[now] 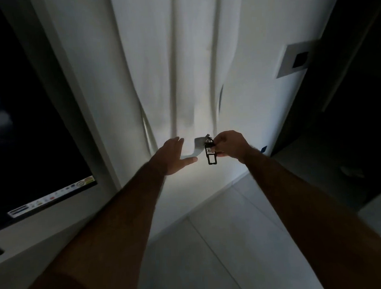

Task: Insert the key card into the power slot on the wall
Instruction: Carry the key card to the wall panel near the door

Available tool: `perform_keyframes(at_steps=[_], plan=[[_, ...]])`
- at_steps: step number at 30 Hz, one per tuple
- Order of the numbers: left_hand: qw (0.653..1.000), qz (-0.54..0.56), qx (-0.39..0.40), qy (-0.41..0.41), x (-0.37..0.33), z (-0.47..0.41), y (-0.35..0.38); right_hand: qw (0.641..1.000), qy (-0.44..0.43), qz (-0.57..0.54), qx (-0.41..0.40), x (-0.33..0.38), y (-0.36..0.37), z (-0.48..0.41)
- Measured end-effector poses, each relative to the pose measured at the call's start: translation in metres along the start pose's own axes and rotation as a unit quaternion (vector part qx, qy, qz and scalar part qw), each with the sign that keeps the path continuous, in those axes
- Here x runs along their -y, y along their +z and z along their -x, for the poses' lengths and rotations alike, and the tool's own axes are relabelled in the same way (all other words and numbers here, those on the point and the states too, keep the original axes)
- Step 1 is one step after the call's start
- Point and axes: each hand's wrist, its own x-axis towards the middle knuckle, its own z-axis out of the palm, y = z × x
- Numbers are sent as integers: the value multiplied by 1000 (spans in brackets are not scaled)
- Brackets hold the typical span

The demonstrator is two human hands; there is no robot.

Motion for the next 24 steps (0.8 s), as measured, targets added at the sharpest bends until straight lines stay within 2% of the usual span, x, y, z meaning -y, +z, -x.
perform_keyframes(at_steps=[13, 24], plan=[[994, -6, -67, 85, -154, -84, -26, 995, -56, -1, -82, -7, -171, 10], [984, -17, -76, 160, -193, -170, -48, 985, -61, 4, -160, 2, -233, -22]])
